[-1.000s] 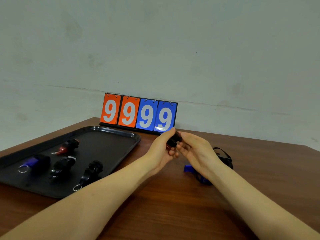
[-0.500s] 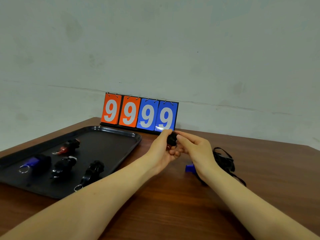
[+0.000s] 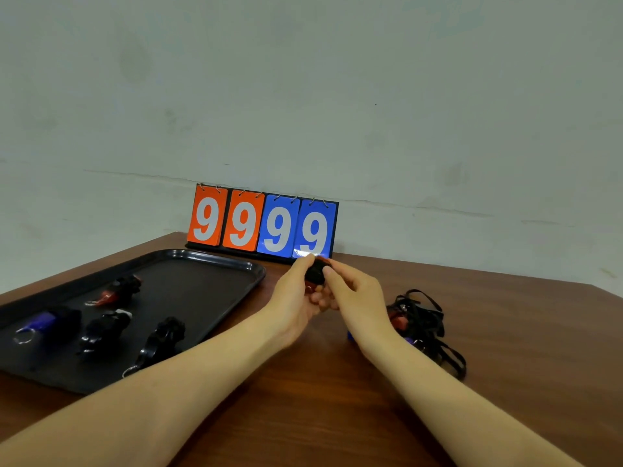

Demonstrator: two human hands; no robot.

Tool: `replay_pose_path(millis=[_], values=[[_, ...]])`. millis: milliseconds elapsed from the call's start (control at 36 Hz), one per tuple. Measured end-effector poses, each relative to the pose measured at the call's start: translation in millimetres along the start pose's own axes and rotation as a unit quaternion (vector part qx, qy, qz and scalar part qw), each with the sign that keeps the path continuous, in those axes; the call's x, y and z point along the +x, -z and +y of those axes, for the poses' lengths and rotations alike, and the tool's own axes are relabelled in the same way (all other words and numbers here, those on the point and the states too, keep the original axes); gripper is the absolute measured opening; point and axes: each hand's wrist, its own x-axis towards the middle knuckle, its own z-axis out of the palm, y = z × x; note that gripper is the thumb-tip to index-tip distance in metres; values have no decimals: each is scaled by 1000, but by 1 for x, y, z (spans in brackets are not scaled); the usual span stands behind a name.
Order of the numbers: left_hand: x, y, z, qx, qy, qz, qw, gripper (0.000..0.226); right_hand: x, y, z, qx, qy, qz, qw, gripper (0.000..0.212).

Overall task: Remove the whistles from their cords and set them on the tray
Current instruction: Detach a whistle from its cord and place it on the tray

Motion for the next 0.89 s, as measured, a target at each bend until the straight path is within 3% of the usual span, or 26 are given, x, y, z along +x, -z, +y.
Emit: replay_pose_path(millis=[250,361,444,528,583,639,722,778,889], values=[[3,2,-4,75,30,-73,994,49,6,17,-1,-118,22,-18,993,27],[4,3,-8,149,28,-85,985,46,6,24,0,-147,21,-8,989,24],[4,3,-7,250,-20,-41,967,37,4,27,-3,-141,7,18,990,18],[3,4,-7,261,-39,66,962,30,-3,28,-6,-108,-8,56,993,14],[0,7,-1,310,-81,113,941,33,-8,26,-16,-102,-20,77,992,15],[-5,11,4,368,-121,114,915,36,-12,23,-24,-109,-26,83,990,17],[-16,15,25,390,-147,99,903,37,-13,15,-41,-102,-58,81,990,15],[-25,22,42,419,-174,81,887,38,-16,8,-54,-85,-91,60,990,14],[-52,52,85,520,-221,80,821,39,-30,-10,-76,-51,-139,-21,989,15]])
